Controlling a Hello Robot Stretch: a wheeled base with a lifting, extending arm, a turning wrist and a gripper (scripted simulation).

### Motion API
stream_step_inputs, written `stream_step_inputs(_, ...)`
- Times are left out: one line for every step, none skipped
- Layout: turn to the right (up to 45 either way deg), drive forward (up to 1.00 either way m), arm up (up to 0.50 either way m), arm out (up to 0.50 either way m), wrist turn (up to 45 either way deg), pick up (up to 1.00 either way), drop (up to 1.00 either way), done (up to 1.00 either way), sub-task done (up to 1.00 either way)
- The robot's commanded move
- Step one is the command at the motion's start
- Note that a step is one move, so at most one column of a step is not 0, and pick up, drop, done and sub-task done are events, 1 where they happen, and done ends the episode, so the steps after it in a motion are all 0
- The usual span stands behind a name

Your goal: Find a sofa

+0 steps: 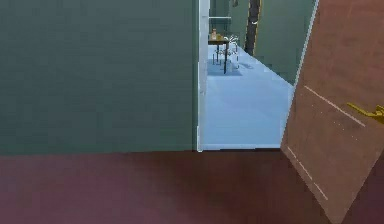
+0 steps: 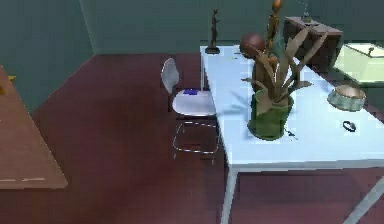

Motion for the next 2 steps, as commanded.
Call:
stream_step_inputs(36.0,0.0,0.0,0.0,0.0,0.0,0.0,0.0,0.0)
stream_step_inputs(3.0,0.0,0.0,0.0,0.0,0.0,0.0,0.0,0.0)
